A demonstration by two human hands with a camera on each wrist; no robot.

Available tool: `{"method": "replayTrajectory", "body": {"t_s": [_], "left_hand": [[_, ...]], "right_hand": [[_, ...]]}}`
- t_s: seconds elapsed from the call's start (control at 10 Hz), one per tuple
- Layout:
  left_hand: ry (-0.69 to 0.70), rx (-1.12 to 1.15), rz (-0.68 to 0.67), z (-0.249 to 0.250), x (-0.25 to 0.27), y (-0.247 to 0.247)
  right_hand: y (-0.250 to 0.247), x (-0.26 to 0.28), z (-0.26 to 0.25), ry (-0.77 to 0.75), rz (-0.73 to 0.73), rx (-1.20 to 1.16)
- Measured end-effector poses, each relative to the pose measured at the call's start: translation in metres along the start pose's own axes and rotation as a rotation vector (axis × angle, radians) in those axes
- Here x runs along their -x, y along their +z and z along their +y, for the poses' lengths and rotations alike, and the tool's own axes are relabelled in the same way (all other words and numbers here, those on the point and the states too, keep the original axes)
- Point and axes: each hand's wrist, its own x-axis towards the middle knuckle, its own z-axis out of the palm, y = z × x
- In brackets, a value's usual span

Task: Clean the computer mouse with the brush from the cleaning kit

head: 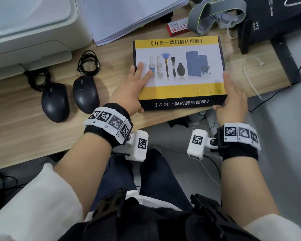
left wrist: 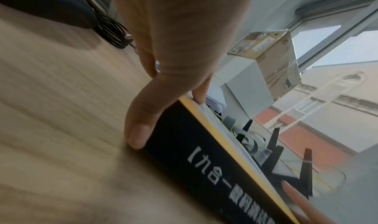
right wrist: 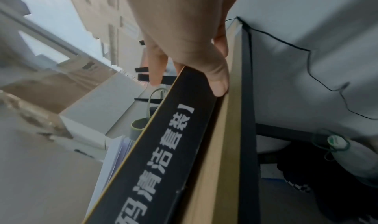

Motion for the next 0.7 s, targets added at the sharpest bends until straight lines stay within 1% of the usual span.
{"method": "replayTrajectory", "body": {"t_s": [0.1,0.2,0.3,0.4,0.5,0.6,0.7], "left_hand": [[-0.011,-0.109,0.028,0.003,0.001,0.002],[-0.027,-0.192,0.063,0.006,0.002,0.005],[-0.024,-0.261,0.073,0.010,0.003,0.008],[-0.025,-0.288,0.047,0.015,0.008,0.010],[-0.008,-0.301,0.026,0.013,0.007,0.009],[0.004,-0.153,0.025,0.009,0.006,-0.002],[-0.007,0.142,0.043,0.002,0.011,-0.023]], "right_hand": [[-0.004,-0.012,-0.003,0.059,-0.004,-0.073],[0.003,-0.019,-0.001,0.097,0.079,-0.218],[0.010,-0.019,0.001,0.155,0.167,-0.458],[0.011,-0.015,0.004,0.176,0.180,-0.488],[0.009,-0.013,-0.007,0.199,0.161,-0.311],[0.001,-0.003,-0.033,0.234,0.224,-0.157],[0.008,-0.001,-0.077,0.239,0.182,-0.289]]}}
